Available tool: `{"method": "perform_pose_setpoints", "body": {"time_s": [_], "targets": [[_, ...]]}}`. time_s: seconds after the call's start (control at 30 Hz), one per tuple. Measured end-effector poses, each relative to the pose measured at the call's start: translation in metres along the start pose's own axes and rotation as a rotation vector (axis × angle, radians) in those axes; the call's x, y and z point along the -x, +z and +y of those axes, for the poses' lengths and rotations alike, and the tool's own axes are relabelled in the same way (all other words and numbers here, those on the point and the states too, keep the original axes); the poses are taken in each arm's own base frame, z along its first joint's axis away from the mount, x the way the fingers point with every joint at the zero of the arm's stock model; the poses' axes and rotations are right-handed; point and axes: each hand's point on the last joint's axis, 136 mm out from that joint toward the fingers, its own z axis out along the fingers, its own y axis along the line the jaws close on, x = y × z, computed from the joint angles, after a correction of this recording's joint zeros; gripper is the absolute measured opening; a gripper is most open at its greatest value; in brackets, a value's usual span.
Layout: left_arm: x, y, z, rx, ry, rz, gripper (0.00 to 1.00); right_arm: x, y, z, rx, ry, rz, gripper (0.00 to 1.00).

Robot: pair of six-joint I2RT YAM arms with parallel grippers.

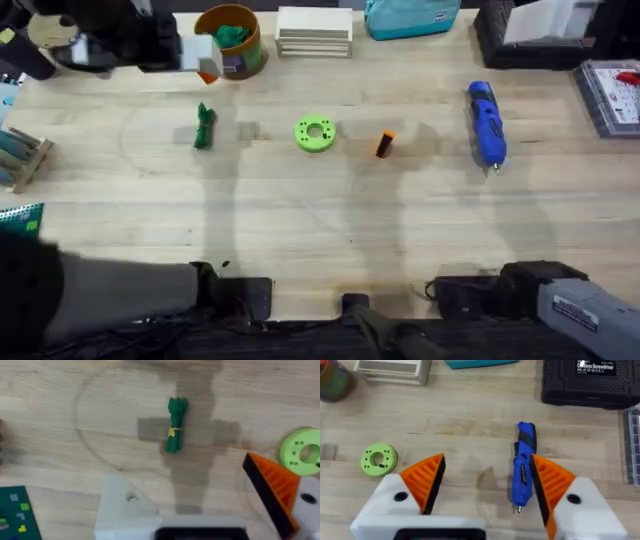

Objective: Pick up the gripper from the table and insert it into the empty holder that is missing its gripper. Then pick up a screw, insert it into the mounting hole, and use the screwdriver to tighten it. Finally, clean up the table by picking up the vegetable and placing it into the bucket.

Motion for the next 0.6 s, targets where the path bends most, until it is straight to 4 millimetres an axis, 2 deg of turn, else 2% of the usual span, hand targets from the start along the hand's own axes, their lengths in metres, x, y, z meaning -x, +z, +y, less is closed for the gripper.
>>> {"method": "perform_pose_setpoints", "body": {"time_s": [0.17,0.2,0.27,0.43,0.6], "targets": [[0.000,0.043,0.000,-0.007,0.007,0.056,0.985,0.000,0.000,0.000,0.000,0.000,0.000,0.990],[-0.006,0.069,-0.003,-0.020,0.020,0.084,0.987,0.000,0.000,0.000,0.000,0.000,0.000,0.991],[-0.012,0.084,-0.006,-0.034,0.033,0.103,0.986,0.000,0.000,0.000,0.000,0.000,0.000,0.991],[-0.029,0.113,-0.005,-0.062,0.042,0.131,0.986,0.000,0.000,0.000,0.000,0.000,0.000,0.991],[-0.040,0.131,0.003,-0.075,0.022,0.172,0.986,0.000,0.000,0.000,0.000,0.000,0.000,0.991]]}}
